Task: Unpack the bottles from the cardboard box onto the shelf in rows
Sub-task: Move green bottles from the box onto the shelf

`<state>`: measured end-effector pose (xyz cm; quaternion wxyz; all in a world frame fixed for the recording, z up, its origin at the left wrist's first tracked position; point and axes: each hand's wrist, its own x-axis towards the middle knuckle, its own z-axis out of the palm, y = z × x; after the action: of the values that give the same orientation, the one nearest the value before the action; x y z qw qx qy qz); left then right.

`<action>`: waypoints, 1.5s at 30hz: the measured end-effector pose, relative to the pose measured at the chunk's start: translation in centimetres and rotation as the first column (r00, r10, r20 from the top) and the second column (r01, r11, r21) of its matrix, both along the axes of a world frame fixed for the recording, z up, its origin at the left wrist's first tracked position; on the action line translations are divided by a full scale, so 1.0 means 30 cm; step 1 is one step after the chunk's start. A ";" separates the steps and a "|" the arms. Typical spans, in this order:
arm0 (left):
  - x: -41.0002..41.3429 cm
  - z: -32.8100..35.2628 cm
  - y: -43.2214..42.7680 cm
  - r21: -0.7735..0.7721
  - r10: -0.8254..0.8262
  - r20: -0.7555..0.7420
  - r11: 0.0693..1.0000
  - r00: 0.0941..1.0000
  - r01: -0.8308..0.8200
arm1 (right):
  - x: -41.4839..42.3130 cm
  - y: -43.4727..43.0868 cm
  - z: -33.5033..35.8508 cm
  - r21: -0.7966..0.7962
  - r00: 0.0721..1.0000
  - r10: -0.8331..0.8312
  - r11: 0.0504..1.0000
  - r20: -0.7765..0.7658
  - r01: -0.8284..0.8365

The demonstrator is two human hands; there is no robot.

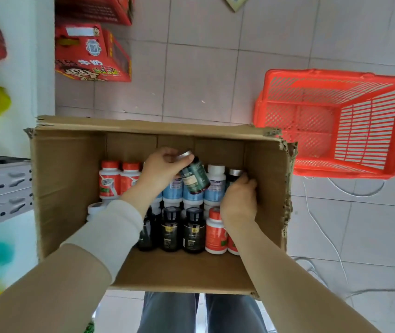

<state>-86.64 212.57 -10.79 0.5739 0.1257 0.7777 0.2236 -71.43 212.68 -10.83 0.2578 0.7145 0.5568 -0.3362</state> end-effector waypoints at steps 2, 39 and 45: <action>-0.038 -0.007 -0.025 -0.010 0.025 -0.001 1.000 1.000 -0.025 | -0.021 -0.006 -0.025 0.033 0.999 0.002 0.999 0.045 -0.003; -0.110 0.125 -0.176 0.148 0.061 0.059 0.987 0.996 -0.069 | 0.043 0.137 0.186 0.024 0.886 0.392 0.917 -0.246 -0.399; -0.088 0.286 -0.291 0.178 0.208 0.098 0.959 0.973 -0.223 | 0.058 0.033 0.299 -0.093 0.832 -0.014 0.995 -0.555 -0.045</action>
<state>-89.27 203.86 -2.21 0.5618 0.0850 0.7391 0.3618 -69.68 213.65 -1.85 0.1243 0.5677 0.5956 -0.5546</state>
